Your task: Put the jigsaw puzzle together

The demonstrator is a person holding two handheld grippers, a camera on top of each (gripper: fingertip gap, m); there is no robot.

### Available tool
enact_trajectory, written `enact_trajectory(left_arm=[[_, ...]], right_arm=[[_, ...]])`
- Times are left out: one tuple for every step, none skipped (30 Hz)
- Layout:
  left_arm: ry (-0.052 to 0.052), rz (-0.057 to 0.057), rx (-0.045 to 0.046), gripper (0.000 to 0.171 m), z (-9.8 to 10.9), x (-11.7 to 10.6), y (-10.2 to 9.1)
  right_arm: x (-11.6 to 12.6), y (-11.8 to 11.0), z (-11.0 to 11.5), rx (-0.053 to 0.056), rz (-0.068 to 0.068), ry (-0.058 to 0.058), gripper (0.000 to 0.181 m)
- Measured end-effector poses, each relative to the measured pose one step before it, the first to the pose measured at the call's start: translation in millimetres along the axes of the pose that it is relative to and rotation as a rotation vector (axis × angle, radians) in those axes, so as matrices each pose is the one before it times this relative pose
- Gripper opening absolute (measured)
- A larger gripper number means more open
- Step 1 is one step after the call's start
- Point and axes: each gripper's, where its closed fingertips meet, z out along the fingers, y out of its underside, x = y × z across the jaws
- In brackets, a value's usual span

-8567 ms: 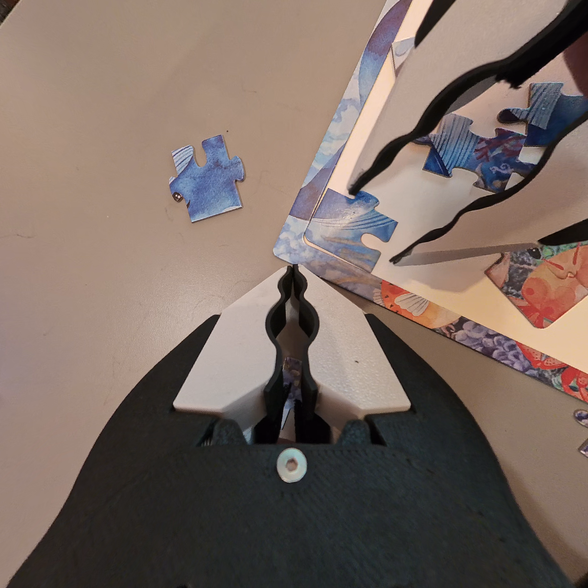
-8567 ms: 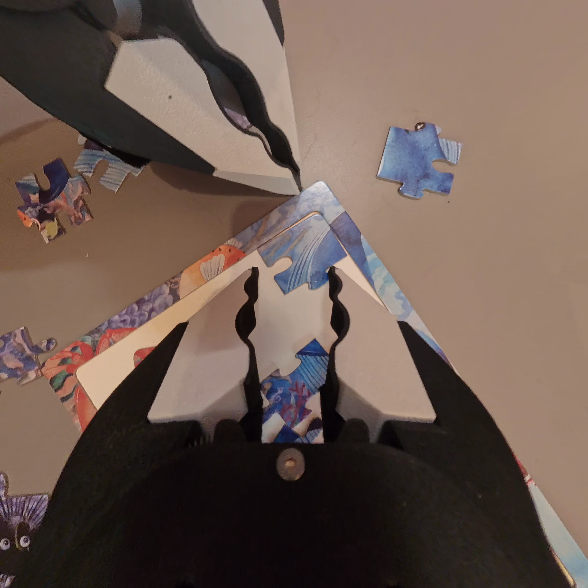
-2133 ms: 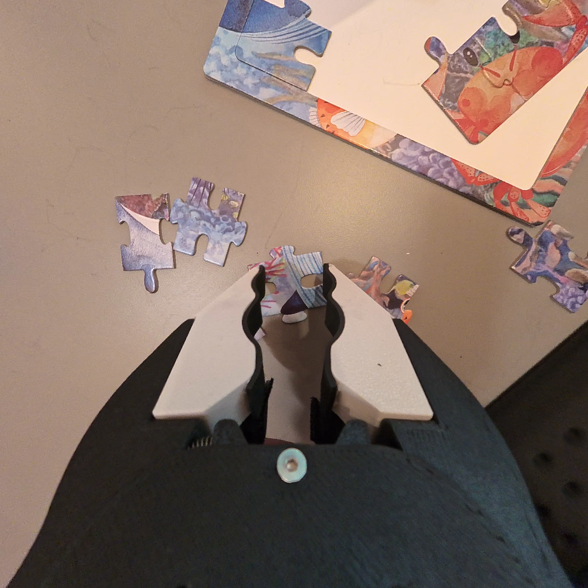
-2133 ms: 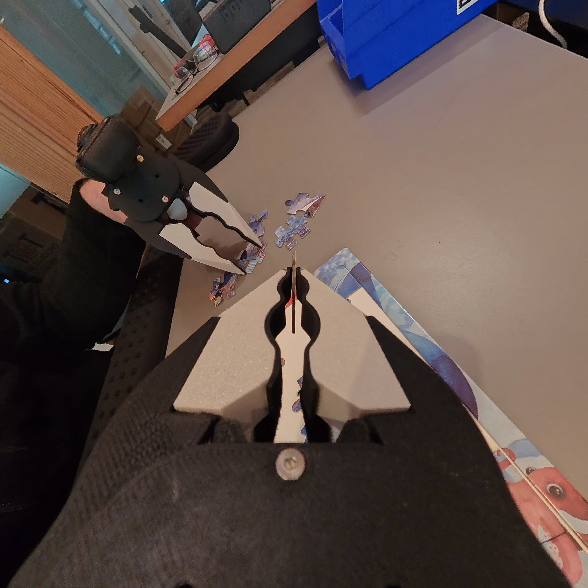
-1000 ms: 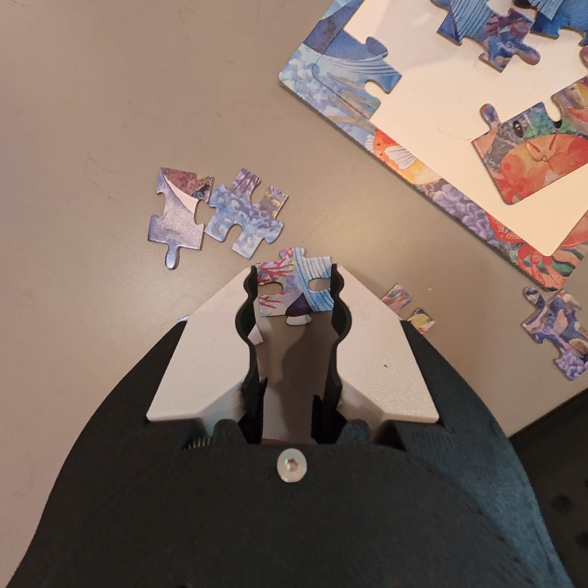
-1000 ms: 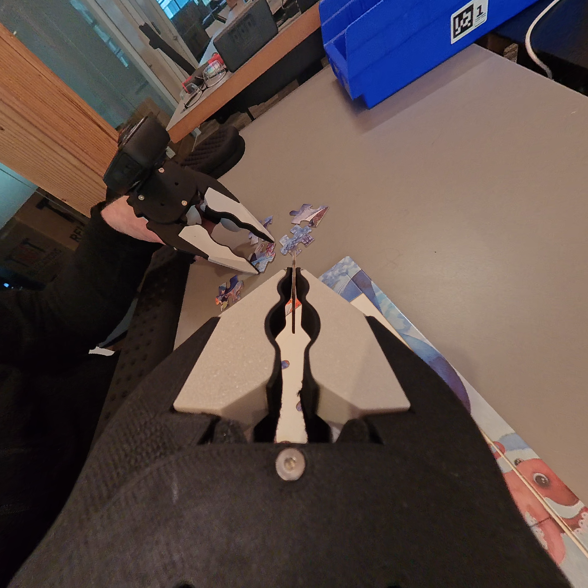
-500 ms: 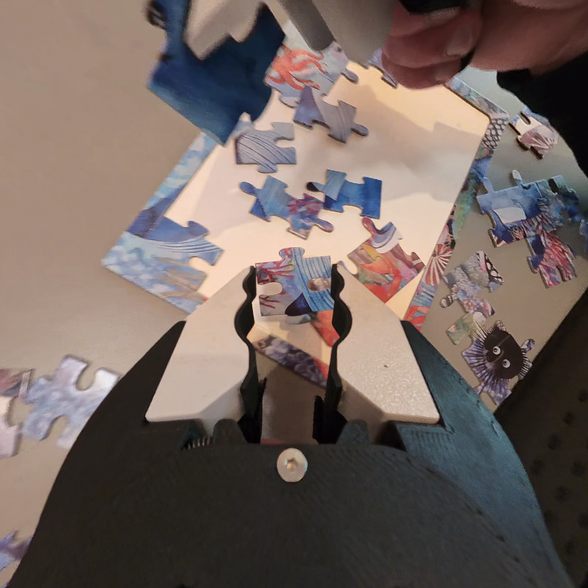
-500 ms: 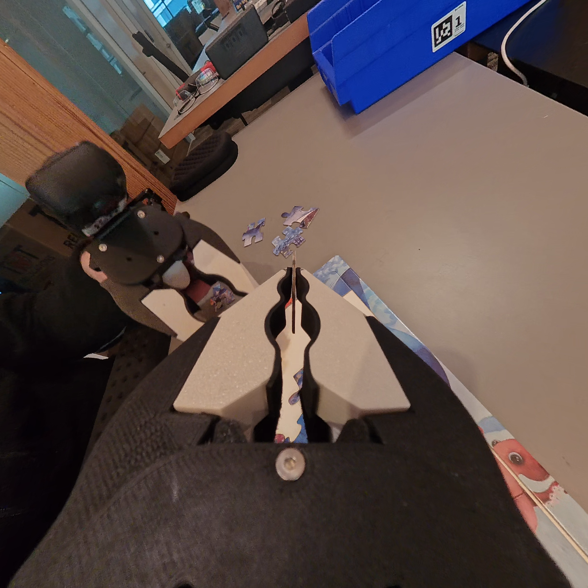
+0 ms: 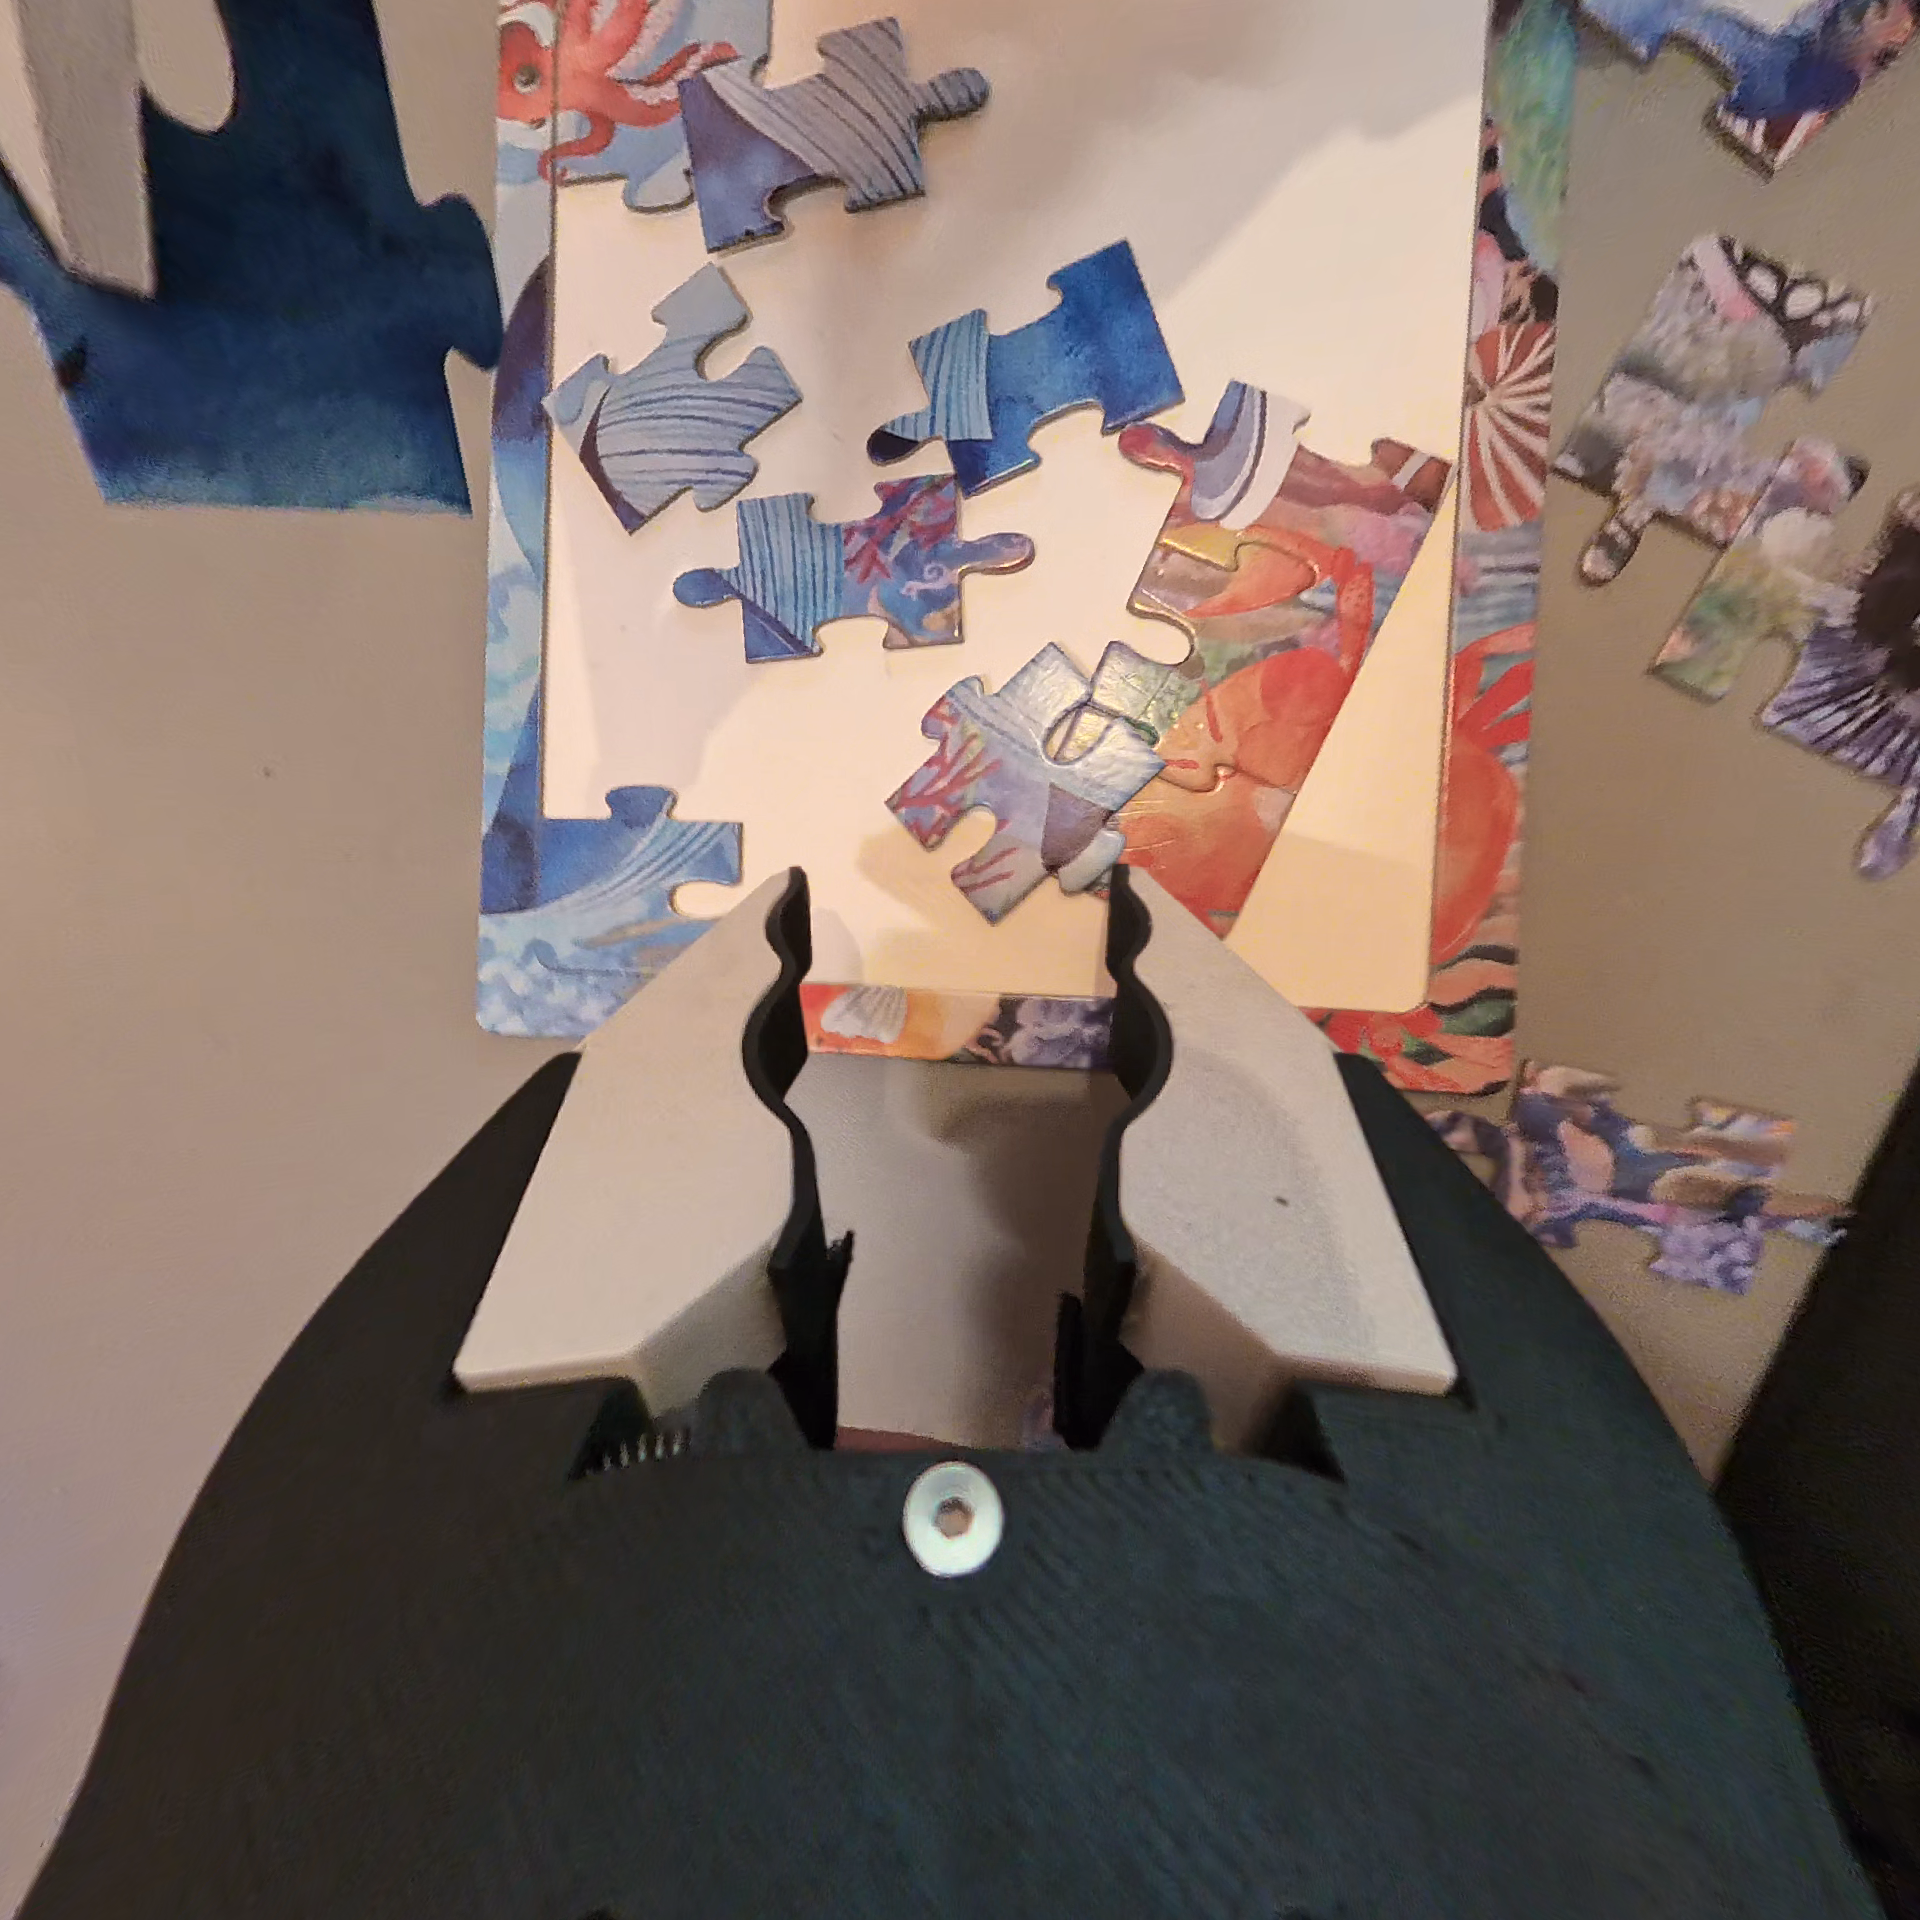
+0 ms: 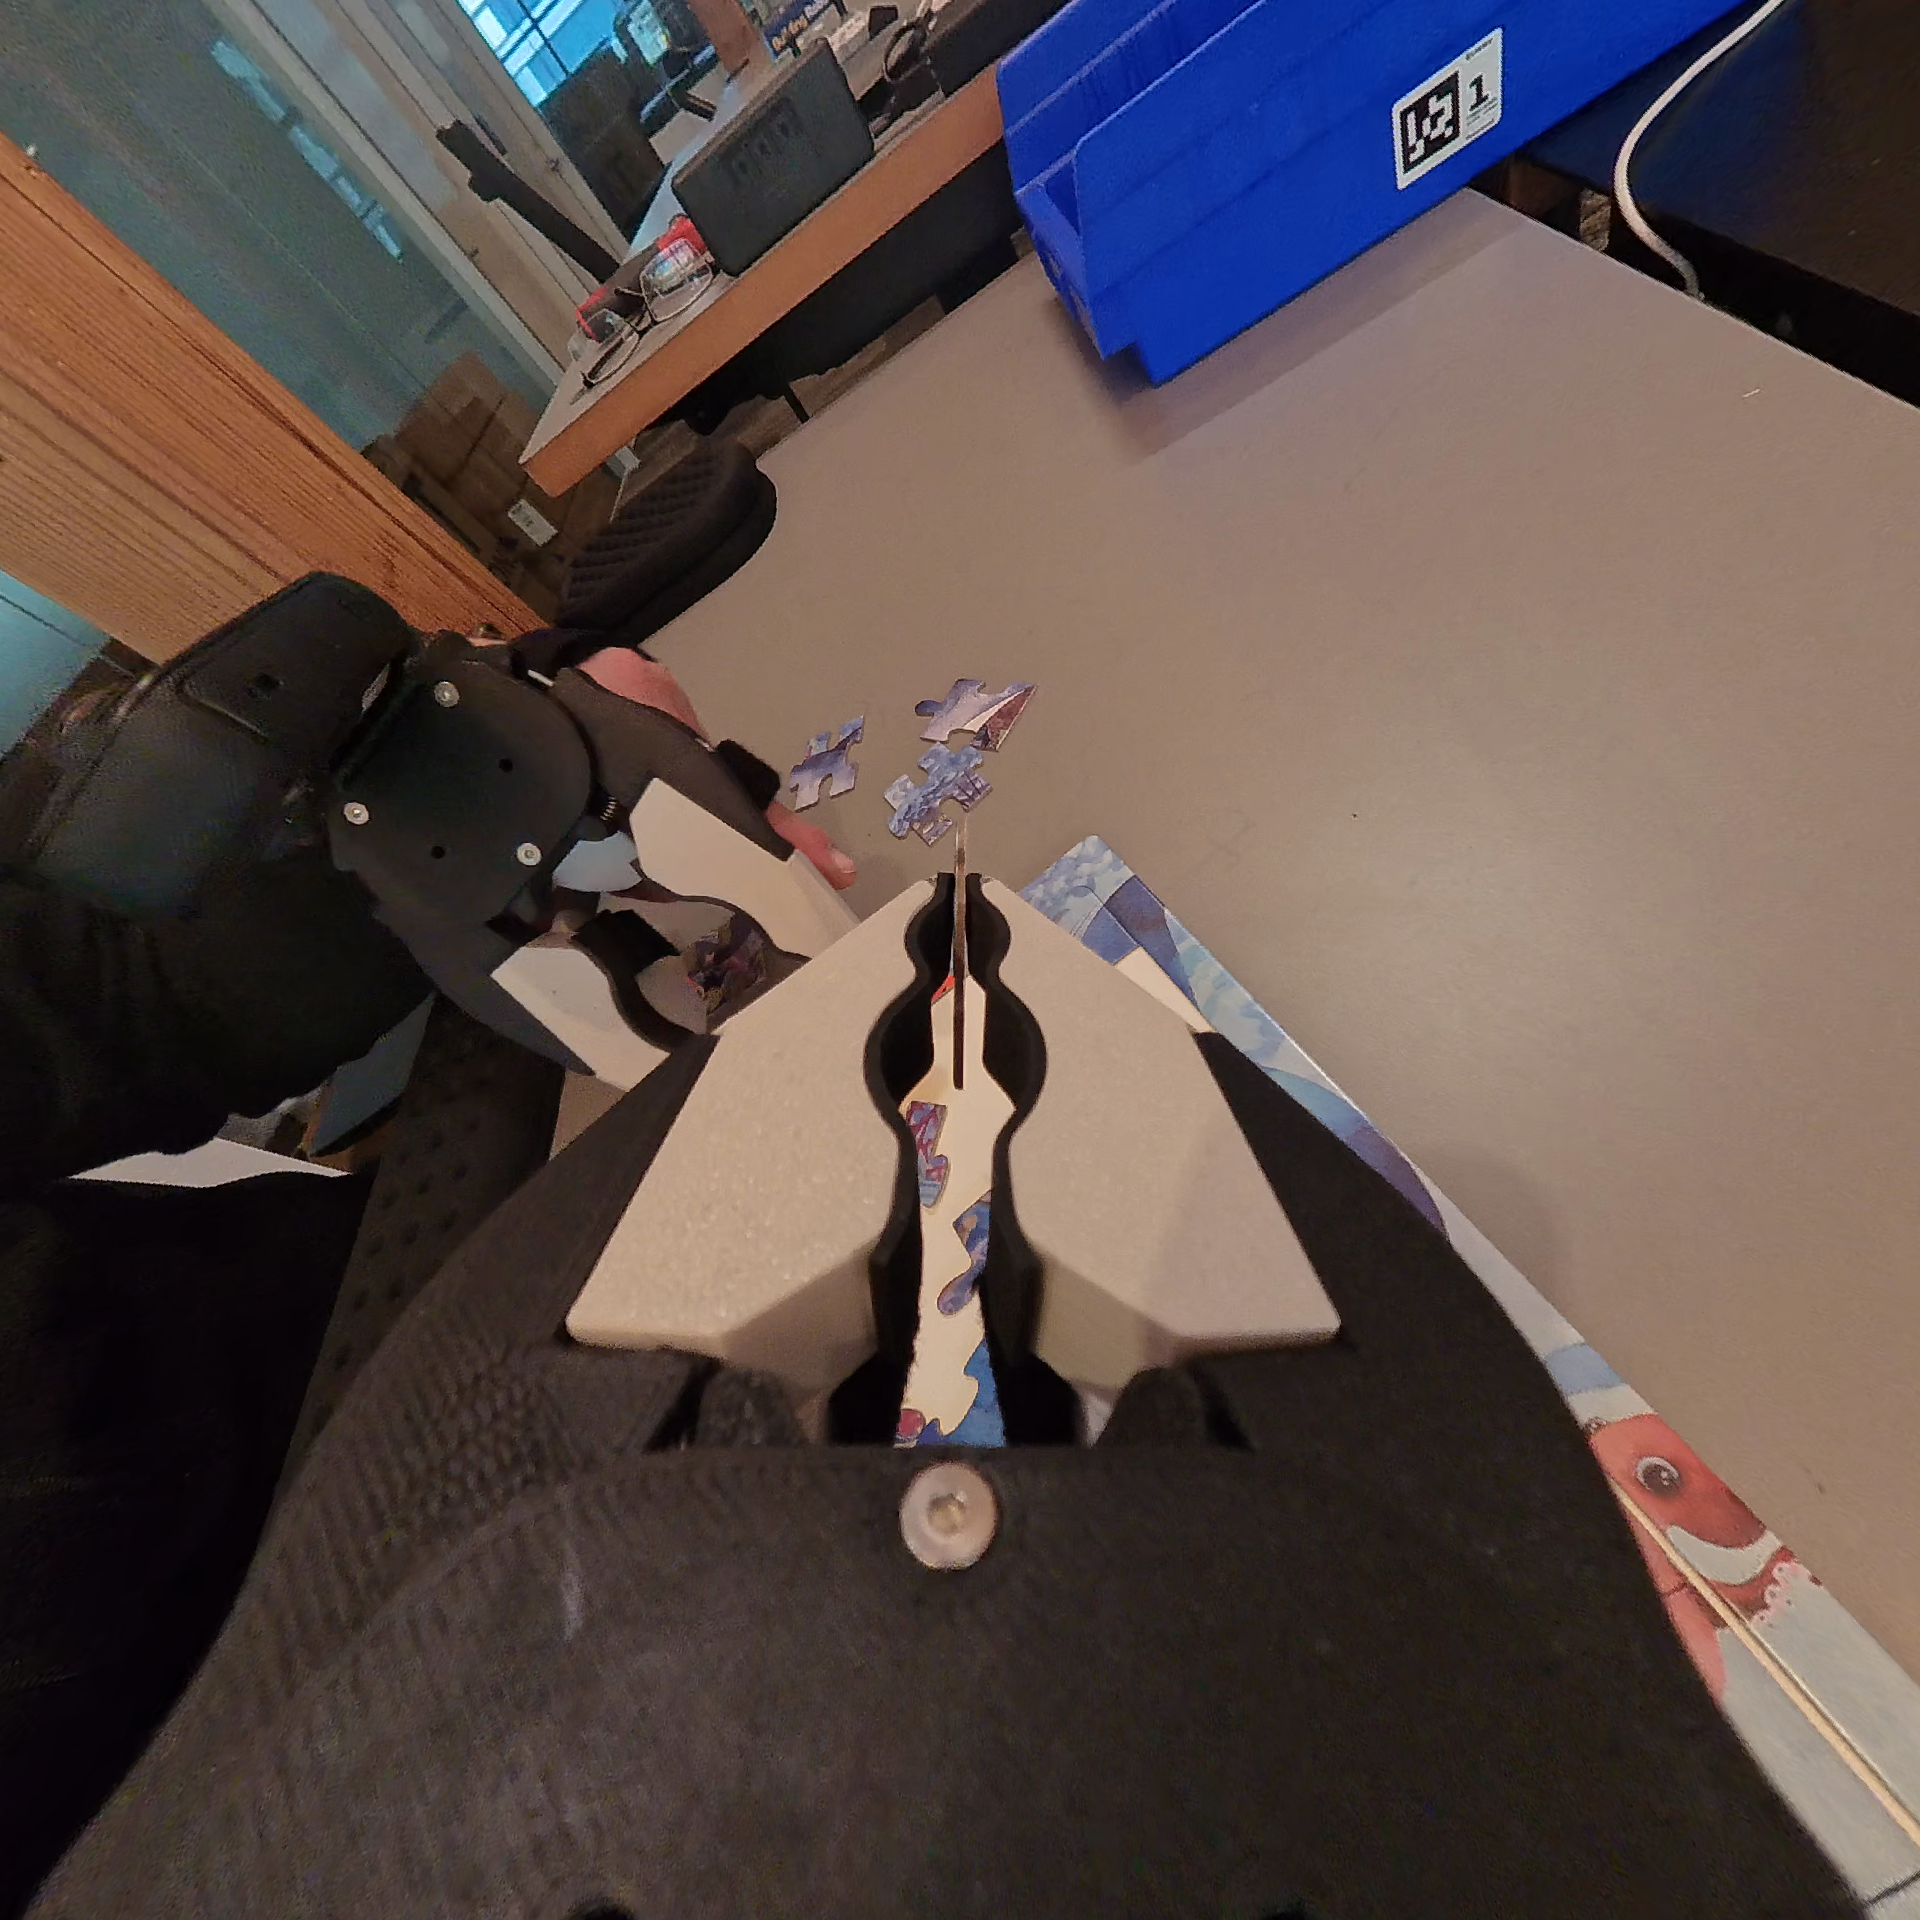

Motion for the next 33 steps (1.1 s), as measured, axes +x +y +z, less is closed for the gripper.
enact_trajectory(left_arm=[[0.0021,0.0406,0.00139,0.057,2.01,-2.39,-2.64],[0.0027,0.0239,0.01041,0.057,1.78,-2.67,-3.99],[0.0278,0.0044,0.00279,0.057,1.87,0.81,-2.51],[0.0303,0.0067,-0.0027,0.057,2.11,1.78,-0.78],[0.0145,0.0099,-0.00197,0.056,2.12,0.05,-0.25],[0.018,-0.0011,-0.01112,0.056,2.37,0.69,1.74],[0.0255,-0.0073,-0.01869,0.055,2.43,2.51,3.52],[0.0187,-0.0136,0.01098,0.051,0.31,1.78,-1.38],[0.0039,-0.0208,-0.00385,0.049,0.6,-0.32,1.02],[0.0098,-0.0383,-0.00467,0.048,0.2,0.65,1.07],[0.0105,-0.0184,0.00124,0.042,0.07,2.73,0.42],[-0.0046,-0.0037,0.00549,0.038,-0.1,1.73,-0.27],[-0.0086,-0.0272,0.00037,0.031,-0.05,0.08,0.06],[-0.0224,-0.0329,0.00076,0.021,-0.27,-2.42,-0.2],[-0.0247,-0.0084,0.00296,0.015,-0.07,-1.77,0.05],[-0.0021,-0.0094,0.00114,0.011,0.0,2.37,-0.04],[-0.0034,-0.0131,-0.00061,0.006,0.23,2.32,-0.2],[-0.0157,-0.0093,0.00123,0.003,0.43,0.79,-0.58],[-0.0141,-0.0141,0.00103,0.002,0.34,0.71,-0.64],[-0.0109,-0.0211,0.00027,0.0,0.18,0.55,-0.33],[-0.0153,-0.0169,0.00061,0.0,0.18,0.0,-0.34],[-0.0097,-0.0089,0.00294,0.0,0.15,1.49,-0.4],[0.0023,-0.0102,0.00471,0.001,0.15,3.73,-0.86],[0.0076,-0.015,0.00714,0.003,0.5,4.57,-1.29],[0.0087,-0.0162,0.00824,0.009,0.72,5.27,-1.81],[0.0143,-0.009,0.00526,0.015,0.53,6.81,-1.66],[0.0292,0.0051,0.00829,0.015,1.25,10.45,-1.88],[0.0318,0.0062,0.01438,0.018,2.1,11.4,-2.88],[0.0103,0.0,0.00966,0.023,2.05,7.02,-2.65],[0.0136,0.0139,-0.00033,0.024,0.84,6.66,-1.04],[0.0238,0.0334,0.00405,0.025,-0.24,7.83,-1.54],[0.0147,0.0421,0.01754,0.025,-1.73,5.06,-3.61],[0.0087,0.0315,0.0041,0.024,-2.16,2.08,-1.74]], right_arm=[[-0.23,0.13,0.09,-0.0006,-0.0008,-0.0008,0.0],[-0.01,-0.11,-0.21,0.0005,-0.0005,-0.0005,0.0],[0.12,-0.24,-0.37,0.0013,-0.0002,-0.0007,0.0],[0.53,-0.22,-0.62,0.0019,0.0007,-0.0005,0.0],[0.58,-0.36,-0.59,0.0026,0.0015,-0.0003,0.0],[0.65,-0.3,-0.59,0.0024,0.0014,-0.0009,0.0],[0.71,-0.16,-0.59,0.0011,0.0013,-0.0005,0.0],[0.77,-0.04,-0.39,0.0014,0.0015,-0.0001,0.0],[0.59,0.05,-0.32,0.0008,0.0018,-0.0006,0.0],[0.48,0.08,-0.25,0.0004,0.0012,-0.0001,0.0],[0.48,0.04,-0.16,0.0004,0.0009,-0.0003,0.0],[0.24,0.13,-0.05,0.0001,0.0008,-0.0008,0.0],[0.17,0.16,0.1,-0.0006,0.0002,0.0,0.0],[0.21,0.15,0.03,-0.0002,0.0003,0.0003,0.0],[-0.01,0.01,0.14,0.0002,0.0004,-0.0002,0.0],[-0.17,0.15,0.23,-0.0004,0.0,-0.0003,0.0],[-0.28,0.16,0.24,-0.0013,-0.0012,0.0002,0.0],[-0.35,-0.01,0.1,-0.0009,-0.0014,0.0003,0.0],[-0.47,-0.08,0.07,-0.0001,-0.0009,-0.0003,0.0],[-0.48,-0.21,0.06,0.0002,-0.001,0.0,0.0],[-0.41,-0.07,-0.09,-0.0005,-0.0013,0.0003,0.0],[-0.32,-0.22,-0.05,0.0003,-0.0011,0.0004,0.0],[-0.33,-0.34,-0.3,0.0013,-0.0003,-0.0004,0.0],[-0.27,-0.37,-0.25,0.0009,-0.0003,-0.0006,0.0],[-0.18,-0.18,-0.16,0.0002,-0.0007,0.0001,0.0],[-0.18,-0.27,-0.23,0.0008,-0.0003,-0.0003,0.0],[-0.16,-0.42,-0.27,0.0018,-0.0003,-0.0008,0.0],[-0.04,-0.31,-0.33,0.001,-0.0005,-0.0001,0.0],[0.0,-0.22,-0.3,0.0009,-0.0005,-0.0001,0.0],[-0.03,-0.37,-0.49,0.0016,0.0001,-0.0003,0.0],[0.05,-0.51,-0.68,0.0023,0.0004,0.0002,0.0],[-0.01,-0.42,-0.68,0.002,-0.0003,0.0,0.0],[-0.08,-0.54,-0.72,0.002,-0.0008,0.0006,0.0]])
